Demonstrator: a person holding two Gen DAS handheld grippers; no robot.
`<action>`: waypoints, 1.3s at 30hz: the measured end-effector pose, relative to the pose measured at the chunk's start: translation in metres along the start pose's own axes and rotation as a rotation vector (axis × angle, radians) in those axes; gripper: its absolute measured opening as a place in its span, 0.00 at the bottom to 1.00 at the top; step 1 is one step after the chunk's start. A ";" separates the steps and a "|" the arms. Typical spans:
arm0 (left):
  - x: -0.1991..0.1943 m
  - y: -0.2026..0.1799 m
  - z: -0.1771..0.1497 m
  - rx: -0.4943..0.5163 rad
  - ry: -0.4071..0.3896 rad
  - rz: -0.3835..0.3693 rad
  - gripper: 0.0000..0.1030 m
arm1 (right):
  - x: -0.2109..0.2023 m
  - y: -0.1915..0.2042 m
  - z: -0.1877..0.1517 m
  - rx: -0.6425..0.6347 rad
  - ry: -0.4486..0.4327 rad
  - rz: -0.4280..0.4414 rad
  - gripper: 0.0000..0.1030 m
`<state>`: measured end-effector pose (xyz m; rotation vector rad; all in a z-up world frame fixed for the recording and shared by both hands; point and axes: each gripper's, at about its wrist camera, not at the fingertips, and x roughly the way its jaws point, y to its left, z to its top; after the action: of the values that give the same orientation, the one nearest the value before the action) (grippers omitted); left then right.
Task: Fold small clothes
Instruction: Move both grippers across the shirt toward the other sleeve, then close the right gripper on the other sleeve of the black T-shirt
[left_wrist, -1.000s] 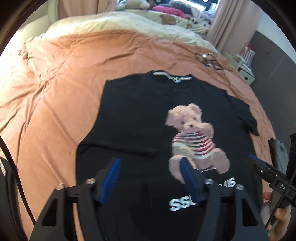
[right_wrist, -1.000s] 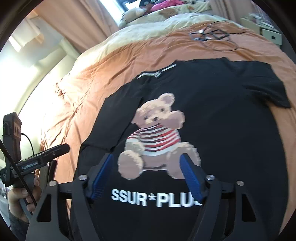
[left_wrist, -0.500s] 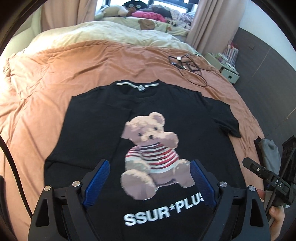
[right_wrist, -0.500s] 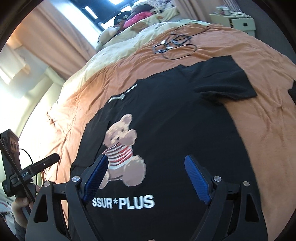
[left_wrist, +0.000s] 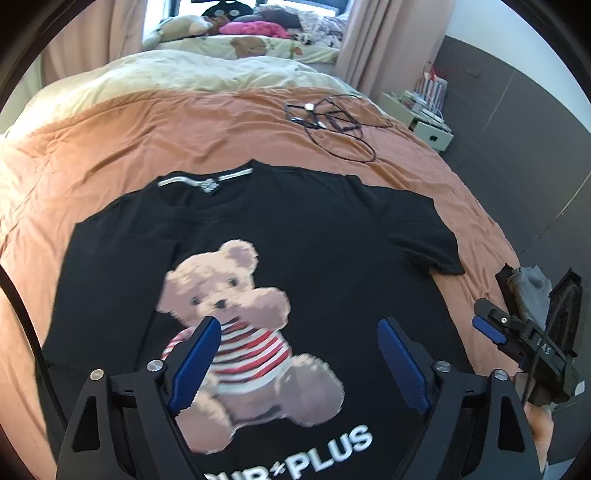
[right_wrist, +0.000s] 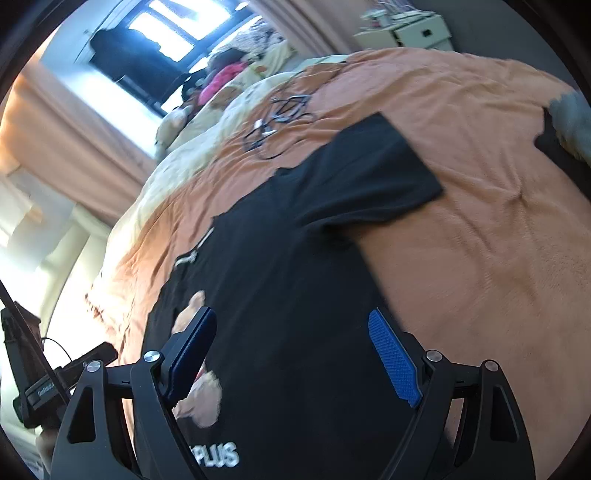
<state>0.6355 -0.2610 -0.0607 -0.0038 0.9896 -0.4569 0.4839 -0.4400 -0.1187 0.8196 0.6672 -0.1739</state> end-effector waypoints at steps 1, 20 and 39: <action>0.005 -0.003 0.001 0.006 0.002 -0.002 0.80 | 0.001 -0.005 0.000 0.010 -0.002 0.002 0.81; 0.114 -0.063 0.027 0.041 0.093 -0.087 0.38 | 0.051 -0.082 0.049 0.273 0.015 0.072 0.51; 0.185 -0.106 0.042 0.066 0.157 -0.137 0.17 | 0.055 -0.082 0.063 0.307 -0.064 0.130 0.03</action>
<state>0.7155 -0.4344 -0.1643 0.0242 1.1320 -0.6230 0.5259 -0.5356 -0.1721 1.1442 0.5313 -0.1858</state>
